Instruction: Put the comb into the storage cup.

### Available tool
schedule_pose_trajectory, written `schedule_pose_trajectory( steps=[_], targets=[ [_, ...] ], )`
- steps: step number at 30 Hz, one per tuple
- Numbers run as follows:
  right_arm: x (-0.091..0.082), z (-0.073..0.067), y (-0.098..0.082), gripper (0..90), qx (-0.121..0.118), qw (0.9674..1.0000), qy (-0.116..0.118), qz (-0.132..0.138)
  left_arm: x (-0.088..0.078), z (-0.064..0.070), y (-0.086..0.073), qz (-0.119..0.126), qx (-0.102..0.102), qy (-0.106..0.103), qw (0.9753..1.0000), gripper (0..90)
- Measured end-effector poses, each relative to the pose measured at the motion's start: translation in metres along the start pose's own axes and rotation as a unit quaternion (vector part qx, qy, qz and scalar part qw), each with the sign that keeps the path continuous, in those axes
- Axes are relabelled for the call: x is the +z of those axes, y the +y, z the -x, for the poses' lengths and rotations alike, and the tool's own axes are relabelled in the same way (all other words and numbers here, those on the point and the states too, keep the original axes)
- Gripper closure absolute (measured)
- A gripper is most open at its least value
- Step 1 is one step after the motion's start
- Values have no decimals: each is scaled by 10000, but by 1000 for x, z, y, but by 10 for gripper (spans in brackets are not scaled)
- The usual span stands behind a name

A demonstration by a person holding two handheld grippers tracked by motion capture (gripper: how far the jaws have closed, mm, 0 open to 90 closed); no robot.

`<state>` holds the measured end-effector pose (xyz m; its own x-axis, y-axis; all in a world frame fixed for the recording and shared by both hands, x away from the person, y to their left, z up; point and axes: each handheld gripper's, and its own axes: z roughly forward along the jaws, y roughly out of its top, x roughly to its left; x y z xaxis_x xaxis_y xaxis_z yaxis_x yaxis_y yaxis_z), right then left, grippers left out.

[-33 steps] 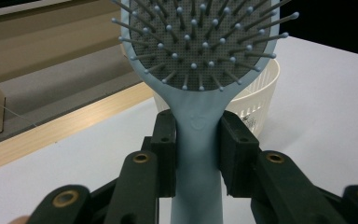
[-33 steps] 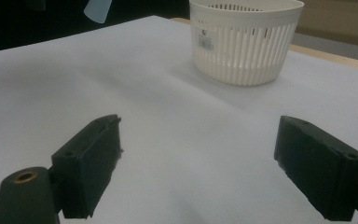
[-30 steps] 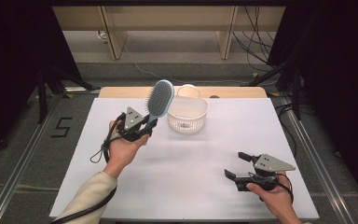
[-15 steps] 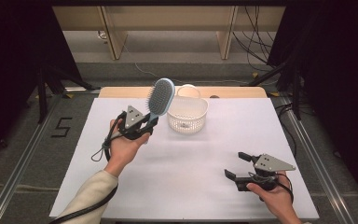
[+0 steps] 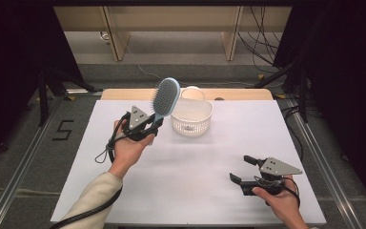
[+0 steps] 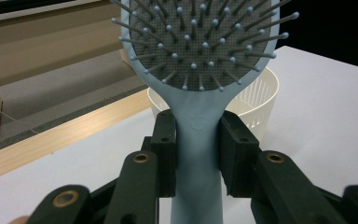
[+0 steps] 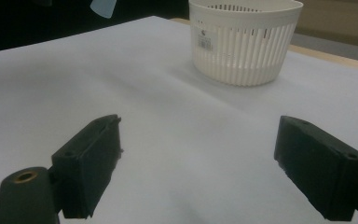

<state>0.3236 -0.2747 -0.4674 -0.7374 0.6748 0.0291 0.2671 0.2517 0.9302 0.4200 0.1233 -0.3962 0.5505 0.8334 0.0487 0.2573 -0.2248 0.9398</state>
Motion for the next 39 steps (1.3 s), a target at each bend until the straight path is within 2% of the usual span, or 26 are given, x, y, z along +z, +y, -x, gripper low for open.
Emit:
schedule_pose_trajectory(
  steps=[39],
  targets=[
    [0, 0, 0, 154, 0, 10000, -11, 18, 5, 3, 5, 62, -30, -45, 10000, 698]
  ],
)
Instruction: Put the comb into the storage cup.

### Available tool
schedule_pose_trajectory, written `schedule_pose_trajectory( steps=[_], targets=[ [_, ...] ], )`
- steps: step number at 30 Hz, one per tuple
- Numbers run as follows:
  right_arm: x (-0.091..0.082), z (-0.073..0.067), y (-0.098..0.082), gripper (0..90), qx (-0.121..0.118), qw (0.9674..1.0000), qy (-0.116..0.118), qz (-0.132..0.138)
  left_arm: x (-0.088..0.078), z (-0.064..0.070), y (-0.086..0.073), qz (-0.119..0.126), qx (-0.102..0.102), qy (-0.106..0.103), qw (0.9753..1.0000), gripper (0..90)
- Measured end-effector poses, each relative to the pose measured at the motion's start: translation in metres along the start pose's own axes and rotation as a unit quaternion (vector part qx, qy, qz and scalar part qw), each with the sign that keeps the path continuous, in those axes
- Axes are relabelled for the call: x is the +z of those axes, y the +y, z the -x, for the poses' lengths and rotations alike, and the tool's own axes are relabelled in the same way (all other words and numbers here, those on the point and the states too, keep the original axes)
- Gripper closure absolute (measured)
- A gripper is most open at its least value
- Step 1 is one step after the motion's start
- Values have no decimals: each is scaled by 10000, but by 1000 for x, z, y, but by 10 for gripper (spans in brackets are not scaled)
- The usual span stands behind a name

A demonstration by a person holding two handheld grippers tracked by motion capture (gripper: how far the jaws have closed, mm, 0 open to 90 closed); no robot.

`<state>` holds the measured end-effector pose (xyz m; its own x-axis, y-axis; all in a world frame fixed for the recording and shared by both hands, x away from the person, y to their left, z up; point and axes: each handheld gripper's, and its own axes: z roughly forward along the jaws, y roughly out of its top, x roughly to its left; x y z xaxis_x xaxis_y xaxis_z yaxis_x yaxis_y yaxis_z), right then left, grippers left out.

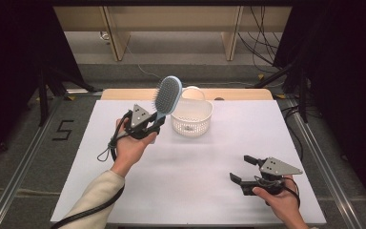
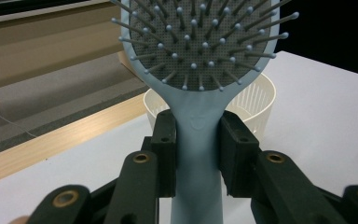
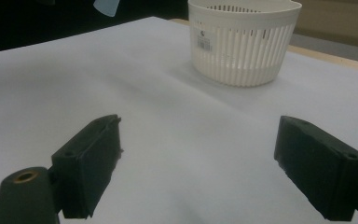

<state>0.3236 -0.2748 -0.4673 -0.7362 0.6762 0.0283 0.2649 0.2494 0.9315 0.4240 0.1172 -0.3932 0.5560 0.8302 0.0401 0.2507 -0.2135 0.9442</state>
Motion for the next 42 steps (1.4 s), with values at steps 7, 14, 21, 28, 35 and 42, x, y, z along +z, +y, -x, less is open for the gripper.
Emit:
schedule_pose_trajectory(
  steps=[7, 14, 21, 28, 35, 42],
  targets=[
    [0, 0, 0, 154, 5, 10000, -4, 0, 2, 0, 1, 6, -6, -11, 10000, 698],
    [0, 0, 0, 154, -4, 10000, -2, -7, 3, 1, 2, 13, 2, -25, 10000, 698],
    [0, 0, 0, 154, 6, 10000, 0, -3, 4, 1, 5, 41, -18, -34, 10000, 698],
    [0, 0, 0, 154, 20, 10000, 2, 8, 6, 2, 6, 44, -28, -45, 10000, 698],
    [0, 0, 0, 154, 7, 10000, 3, 14, 9, 4, 7, 34, -9, -64, 10000, 698],
    [0, 0, 0, 154, -5, 10000, 12, 0, 12, 7, 10, 63, -20, -105, 9999, 698]
  ],
)
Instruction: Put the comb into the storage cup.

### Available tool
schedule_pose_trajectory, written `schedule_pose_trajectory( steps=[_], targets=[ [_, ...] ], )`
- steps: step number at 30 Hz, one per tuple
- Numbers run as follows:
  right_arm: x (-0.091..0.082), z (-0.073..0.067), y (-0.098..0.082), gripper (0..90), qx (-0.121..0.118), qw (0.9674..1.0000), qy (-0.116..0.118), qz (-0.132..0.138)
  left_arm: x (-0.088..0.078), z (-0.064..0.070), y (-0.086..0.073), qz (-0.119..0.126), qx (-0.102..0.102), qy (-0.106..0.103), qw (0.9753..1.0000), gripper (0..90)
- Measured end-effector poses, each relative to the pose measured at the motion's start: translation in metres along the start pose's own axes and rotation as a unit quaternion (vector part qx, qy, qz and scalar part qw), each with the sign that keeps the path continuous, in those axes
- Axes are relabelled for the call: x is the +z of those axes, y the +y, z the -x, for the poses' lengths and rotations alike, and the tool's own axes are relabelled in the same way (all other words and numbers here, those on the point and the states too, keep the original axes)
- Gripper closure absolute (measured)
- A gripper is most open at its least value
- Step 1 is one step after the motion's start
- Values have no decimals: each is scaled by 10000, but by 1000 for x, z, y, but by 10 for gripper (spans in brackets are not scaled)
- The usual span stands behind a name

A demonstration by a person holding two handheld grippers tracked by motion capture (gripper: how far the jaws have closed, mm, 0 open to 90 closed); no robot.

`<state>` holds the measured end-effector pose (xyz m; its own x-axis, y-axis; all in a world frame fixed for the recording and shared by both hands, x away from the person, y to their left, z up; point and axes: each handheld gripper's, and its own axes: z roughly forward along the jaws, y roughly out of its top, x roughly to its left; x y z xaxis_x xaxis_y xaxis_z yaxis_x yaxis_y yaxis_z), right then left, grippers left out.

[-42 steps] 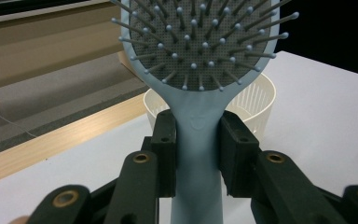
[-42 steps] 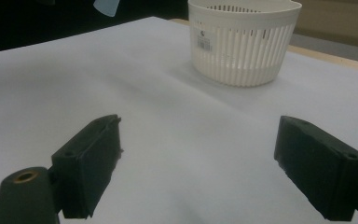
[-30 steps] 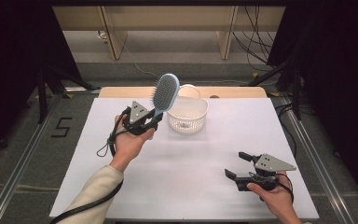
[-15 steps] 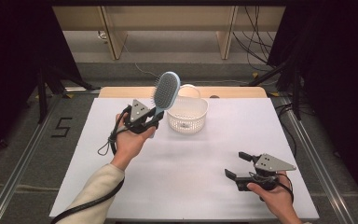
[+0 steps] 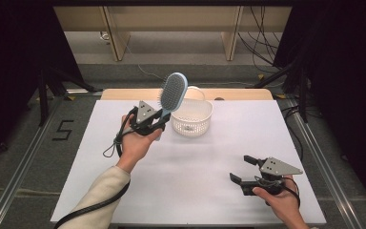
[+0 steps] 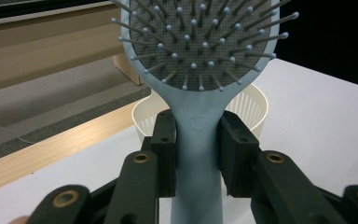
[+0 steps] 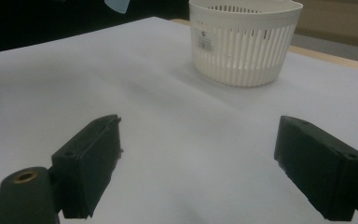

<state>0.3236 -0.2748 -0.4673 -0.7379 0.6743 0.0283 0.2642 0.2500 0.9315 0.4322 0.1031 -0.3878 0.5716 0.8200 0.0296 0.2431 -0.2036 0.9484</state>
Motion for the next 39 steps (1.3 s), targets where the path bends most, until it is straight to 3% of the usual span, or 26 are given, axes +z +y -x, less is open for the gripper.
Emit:
schedule_pose_trajectory(
  steps=[39],
  targets=[
    [0, 0, 0, 154, -7, 10000, -2, 14, 7, -1, 13, 159, -101, -37, 9998, 698]
  ],
)
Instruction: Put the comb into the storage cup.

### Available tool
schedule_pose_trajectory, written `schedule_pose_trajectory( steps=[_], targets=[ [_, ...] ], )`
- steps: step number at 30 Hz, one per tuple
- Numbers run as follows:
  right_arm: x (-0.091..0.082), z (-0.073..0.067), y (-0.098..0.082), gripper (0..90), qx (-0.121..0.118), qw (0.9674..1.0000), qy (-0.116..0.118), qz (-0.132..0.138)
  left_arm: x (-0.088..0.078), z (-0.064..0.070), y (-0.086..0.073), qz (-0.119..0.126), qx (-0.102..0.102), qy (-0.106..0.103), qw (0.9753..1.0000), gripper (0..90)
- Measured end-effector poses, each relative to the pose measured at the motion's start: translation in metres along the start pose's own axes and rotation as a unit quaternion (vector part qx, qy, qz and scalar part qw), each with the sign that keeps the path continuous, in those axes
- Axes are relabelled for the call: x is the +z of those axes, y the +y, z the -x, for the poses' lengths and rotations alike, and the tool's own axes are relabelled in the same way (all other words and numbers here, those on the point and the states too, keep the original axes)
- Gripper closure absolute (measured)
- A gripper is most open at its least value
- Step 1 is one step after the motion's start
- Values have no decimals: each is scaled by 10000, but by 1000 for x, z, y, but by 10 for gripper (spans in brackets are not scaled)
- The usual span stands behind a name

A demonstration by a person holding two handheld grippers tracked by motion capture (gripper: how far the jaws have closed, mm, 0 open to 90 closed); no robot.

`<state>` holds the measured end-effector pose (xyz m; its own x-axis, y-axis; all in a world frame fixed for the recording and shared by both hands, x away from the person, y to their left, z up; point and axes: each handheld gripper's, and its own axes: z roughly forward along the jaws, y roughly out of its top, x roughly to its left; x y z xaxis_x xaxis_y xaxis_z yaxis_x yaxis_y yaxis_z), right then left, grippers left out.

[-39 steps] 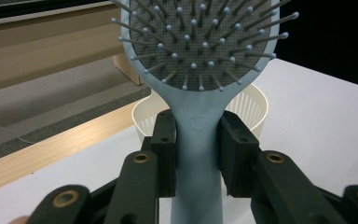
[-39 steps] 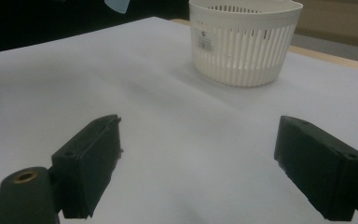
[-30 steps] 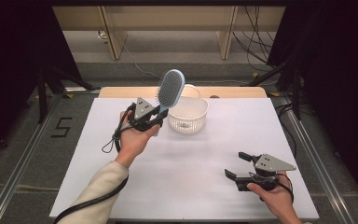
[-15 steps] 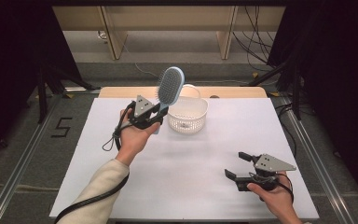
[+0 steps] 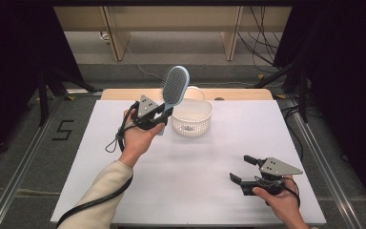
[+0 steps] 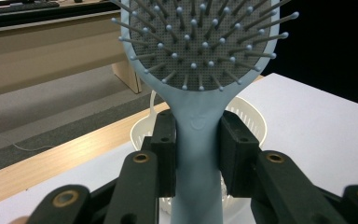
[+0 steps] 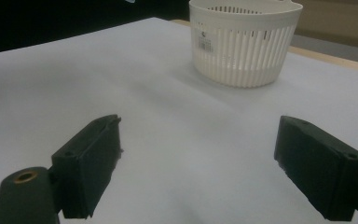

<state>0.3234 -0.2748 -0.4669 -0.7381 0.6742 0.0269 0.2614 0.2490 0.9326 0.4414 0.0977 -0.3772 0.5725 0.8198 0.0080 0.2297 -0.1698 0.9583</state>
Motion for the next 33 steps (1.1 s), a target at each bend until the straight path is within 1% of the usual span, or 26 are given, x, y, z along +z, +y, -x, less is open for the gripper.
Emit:
schedule_pose_trajectory(
  steps=[15, 33],
  targets=[
    [0, 0, 0, 154, 2, 10000, -2, 10, 5, 1, 5, 25, 62, -1, 10000, 698],
    [0, 0, 0, 154, 1, 10000, 6, -4, 11, 4, 9, 38, 48, -38, 10000, 698]
  ],
)
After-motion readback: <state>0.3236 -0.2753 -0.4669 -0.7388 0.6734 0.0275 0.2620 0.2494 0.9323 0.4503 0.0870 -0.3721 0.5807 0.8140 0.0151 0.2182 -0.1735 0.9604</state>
